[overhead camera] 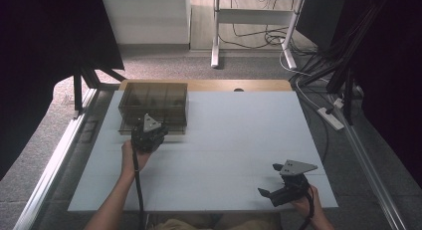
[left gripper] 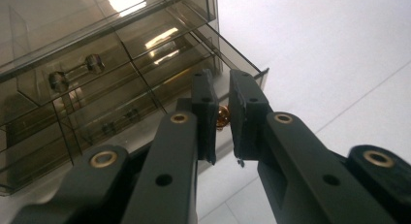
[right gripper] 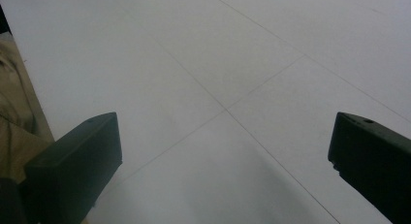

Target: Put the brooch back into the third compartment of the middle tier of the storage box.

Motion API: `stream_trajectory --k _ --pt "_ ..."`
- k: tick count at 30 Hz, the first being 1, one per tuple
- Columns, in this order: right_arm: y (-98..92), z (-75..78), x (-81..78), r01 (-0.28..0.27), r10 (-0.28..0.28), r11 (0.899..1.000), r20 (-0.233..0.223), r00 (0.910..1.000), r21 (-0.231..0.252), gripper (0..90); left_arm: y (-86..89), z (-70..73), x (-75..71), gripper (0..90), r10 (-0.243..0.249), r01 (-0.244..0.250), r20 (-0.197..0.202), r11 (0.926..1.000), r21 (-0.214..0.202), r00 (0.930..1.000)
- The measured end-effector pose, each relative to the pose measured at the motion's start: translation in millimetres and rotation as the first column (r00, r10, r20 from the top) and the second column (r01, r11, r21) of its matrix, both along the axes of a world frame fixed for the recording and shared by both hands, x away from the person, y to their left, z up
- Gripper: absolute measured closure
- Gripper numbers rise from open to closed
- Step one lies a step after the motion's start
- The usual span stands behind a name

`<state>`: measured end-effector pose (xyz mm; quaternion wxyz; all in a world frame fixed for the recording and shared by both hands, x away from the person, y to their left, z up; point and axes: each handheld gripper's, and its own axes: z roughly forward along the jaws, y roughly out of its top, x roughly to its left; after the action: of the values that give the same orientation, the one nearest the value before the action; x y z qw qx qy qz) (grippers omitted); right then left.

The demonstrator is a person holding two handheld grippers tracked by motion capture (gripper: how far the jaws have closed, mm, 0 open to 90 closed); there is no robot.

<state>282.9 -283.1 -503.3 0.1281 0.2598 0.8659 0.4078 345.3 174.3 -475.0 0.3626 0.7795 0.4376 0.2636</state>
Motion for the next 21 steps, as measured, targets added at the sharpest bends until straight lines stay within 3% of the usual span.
stream_trajectory --k 21 --pt "0.4 -0.7 0.5 -0.002 0.002 1.0 -0.002 1.0 0.0 0.0 2.6 -5.4 17.8 81.7 0.033 -0.034 -0.002 0.9993 -0.018 0.9994"
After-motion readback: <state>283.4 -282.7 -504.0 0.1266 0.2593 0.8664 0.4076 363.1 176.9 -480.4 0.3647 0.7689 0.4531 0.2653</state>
